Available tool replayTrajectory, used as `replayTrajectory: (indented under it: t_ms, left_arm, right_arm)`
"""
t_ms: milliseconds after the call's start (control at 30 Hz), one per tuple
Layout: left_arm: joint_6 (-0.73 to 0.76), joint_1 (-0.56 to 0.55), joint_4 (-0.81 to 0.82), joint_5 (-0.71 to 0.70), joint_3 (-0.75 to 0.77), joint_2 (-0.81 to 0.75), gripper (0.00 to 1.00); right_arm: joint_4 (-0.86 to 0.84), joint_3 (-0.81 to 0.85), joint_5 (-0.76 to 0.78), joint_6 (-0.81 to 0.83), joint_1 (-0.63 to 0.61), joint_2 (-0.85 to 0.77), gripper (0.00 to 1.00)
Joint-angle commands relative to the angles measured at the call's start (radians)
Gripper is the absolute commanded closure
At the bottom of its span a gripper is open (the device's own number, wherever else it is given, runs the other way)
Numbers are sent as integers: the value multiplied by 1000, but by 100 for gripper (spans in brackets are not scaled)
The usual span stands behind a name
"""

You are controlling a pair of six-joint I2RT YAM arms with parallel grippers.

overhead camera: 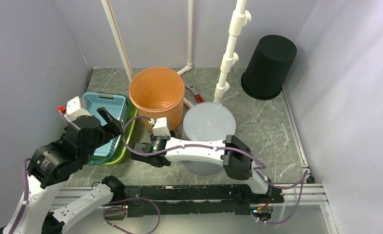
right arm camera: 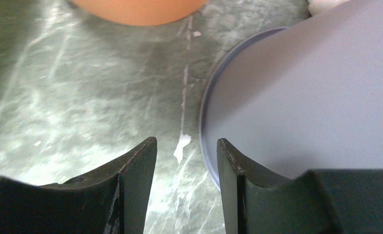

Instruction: Turn the large container upside down

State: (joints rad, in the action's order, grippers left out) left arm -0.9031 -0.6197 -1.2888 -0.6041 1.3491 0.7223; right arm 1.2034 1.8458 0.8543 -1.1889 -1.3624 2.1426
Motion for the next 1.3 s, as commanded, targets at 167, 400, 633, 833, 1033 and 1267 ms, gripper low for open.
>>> replayTrajectory:
  t_ms: [167, 400, 633, 833, 1033, 1267]
  left_arm:
    - [16, -3, -67, -126, 96, -30, 5]
    - [59, -3, -103, -157, 128, -8, 5]
    - [97, -3, -60, -170, 126, 1, 5]
    - [311, -2, 71, -103, 95, 27, 5]
    - [462, -3, 65, -121, 179, 199, 5]
    - [550, 65, 147, -100, 204, 287, 5]
  right_arm:
    - [-189, 4, -37, 218, -105, -170, 38]
    - [-30, 183, 10, 244, -169, -156, 17]
    - [157, 261, 200, 134, -231, -167, 8]
    - [295, 220, 347, 73, -270, -220, 5]
    - [230, 116, 340, 46, -267, -395, 3]
    - [-108, -107, 143, 280, -164, -666, 3]
